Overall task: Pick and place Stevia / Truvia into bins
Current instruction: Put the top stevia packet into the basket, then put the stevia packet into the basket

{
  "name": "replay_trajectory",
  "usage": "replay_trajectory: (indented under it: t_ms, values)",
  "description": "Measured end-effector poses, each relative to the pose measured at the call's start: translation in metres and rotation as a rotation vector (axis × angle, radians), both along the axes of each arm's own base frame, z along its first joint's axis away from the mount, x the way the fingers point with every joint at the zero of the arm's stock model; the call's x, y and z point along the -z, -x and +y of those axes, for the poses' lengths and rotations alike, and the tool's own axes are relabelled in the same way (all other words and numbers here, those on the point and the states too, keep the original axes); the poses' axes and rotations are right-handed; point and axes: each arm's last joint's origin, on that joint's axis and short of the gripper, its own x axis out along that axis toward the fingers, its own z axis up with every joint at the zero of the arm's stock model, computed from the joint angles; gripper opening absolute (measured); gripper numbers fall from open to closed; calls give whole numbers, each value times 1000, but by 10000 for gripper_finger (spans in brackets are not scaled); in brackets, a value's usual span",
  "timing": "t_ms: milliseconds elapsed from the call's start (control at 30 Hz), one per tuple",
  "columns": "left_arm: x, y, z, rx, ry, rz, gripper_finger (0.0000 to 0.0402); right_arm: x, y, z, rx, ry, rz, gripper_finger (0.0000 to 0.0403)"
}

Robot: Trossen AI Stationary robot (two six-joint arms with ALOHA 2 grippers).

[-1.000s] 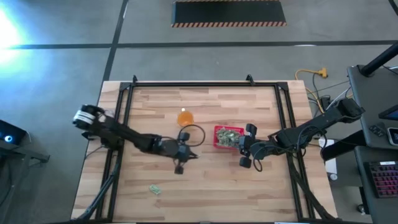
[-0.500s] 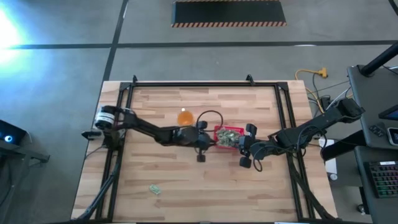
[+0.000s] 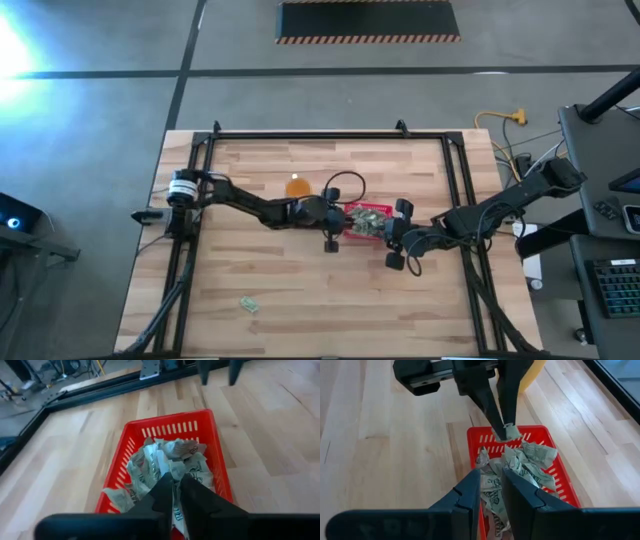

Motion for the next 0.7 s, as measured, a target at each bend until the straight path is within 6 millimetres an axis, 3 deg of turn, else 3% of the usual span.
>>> replay_trajectory:
  t_ms: [400,700]
  values:
    - [-8,6,-5,24,-16,36,163,3,1,-1,1,4,8,68]
    - [-21,46,-32,64,28,348,175,3,1,-1,0,9,10,68]
